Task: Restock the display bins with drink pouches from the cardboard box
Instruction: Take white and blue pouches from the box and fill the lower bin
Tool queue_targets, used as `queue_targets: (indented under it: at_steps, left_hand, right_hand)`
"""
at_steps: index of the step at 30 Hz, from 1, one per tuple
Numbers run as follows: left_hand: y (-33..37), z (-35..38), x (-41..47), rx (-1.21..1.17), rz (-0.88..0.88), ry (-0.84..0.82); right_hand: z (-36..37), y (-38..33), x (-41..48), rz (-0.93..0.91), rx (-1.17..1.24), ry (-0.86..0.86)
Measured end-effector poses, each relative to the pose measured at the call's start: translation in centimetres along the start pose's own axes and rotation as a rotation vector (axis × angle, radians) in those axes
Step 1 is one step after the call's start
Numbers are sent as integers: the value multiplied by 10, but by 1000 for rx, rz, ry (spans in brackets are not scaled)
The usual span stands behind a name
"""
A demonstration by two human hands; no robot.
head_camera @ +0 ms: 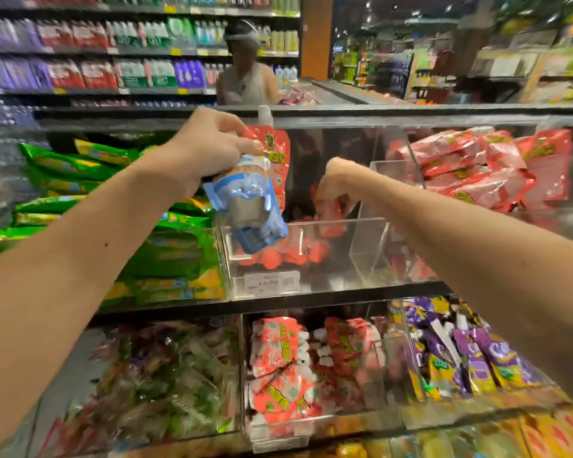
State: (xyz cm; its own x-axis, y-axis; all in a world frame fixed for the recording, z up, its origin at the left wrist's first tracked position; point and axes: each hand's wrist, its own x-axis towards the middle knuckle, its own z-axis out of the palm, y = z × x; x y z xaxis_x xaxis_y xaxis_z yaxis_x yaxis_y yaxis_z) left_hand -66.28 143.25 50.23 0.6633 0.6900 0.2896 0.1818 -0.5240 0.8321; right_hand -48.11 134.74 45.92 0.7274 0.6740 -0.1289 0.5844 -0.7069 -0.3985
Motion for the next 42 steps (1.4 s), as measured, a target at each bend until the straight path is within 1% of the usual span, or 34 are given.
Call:
queue_targets:
  at_steps: [3, 6, 7, 9, 11, 12, 14, 15, 17, 19, 21, 24, 25, 26, 27, 28, 29, 30, 31, 32, 33, 36, 37, 40, 42]
  left_hand:
    - [-2, 7, 8, 50, 22, -36]
    - [-8, 15, 16, 81, 22, -49]
    - [-11, 18, 18, 84, 26, -47]
    - [-16, 22, 22, 97, 36, -38]
    - [-17, 25, 22, 90, 29, -47]
    - [-17, 26, 21, 75, 23, -56]
    - [-14, 28, 21, 57, 19, -65]
    - [-13, 28, 21, 52, 14, -70]
    - [-10, 30, 19, 38, -1, -84]
    - [-9, 31, 18, 28, -18, -95]
    - [-9, 30, 17, 3, -43, -113]
    - [-10, 29, 15, -31, -85, -132]
    - [-10, 28, 14, -38, -95, -133]
    - [-9, 27, 14, -43, -96, -132]
    - [-8, 26, 14, -43, -90, -130]
    - [-6, 24, 14, -41, -79, -122]
    - [-4, 21, 14, -36, -64, -109]
    - [-2, 19, 15, -26, -47, -99]
    - [1, 16, 15, -12, -31, -93]
    - [3, 14, 15, 7, -16, -91]
    - [6, 12, 15, 33, -4, -90]
    - [9, 5, 16, 104, 19, -51]
    - [9, 2, 16, 126, 22, -34]
    - [10, -8, 16, 166, 30, -1]
    - [10, -12, 14, 186, 41, 8]
  right_hand:
    - [3, 0, 5, 13, -103, 33]
    - [10, -3, 17, 65, -152, -72]
    - [13, -2, 21, 62, -221, -111]
    - [16, 1, 29, 58, -232, -127]
    - [14, 10, 34, -53, -240, -102]
    - [15, 11, 36, -72, -265, -98]
    - [17, 14, 36, -17, -286, -122]
    - [19, 12, 36, 30, -347, -159]
    - [19, 10, 38, 44, -427, -188]
    - [17, 11, 36, 25, -495, -241]
    - [14, 11, 32, -31, -569, -269]
    - [8, 4, 24, -108, -623, -222]
    - [5, 3, 25, -169, -565, -184]
    - [1, 3, 23, -232, -391, -195]
    - [-5, 3, 22, -281, -91, -244]
    - [-15, 4, 14, -330, 226, -332]
    - [-23, 5, 4, -377, 499, -470]
    - [-31, 7, -5, -422, 673, -588]
    - [-37, 8, -12, -471, 744, -664]
    - [-40, 9, -17, -513, 755, -678]
    - [-41, 10, -18, -525, 747, -646]
    - [-36, 9, -14, -471, 767, -539]
    - [-32, 7, -14, -437, 740, -521]
    - [-8, -2, -11, -331, 543, -467]
    - [10, -11, -3, -313, 306, -387]
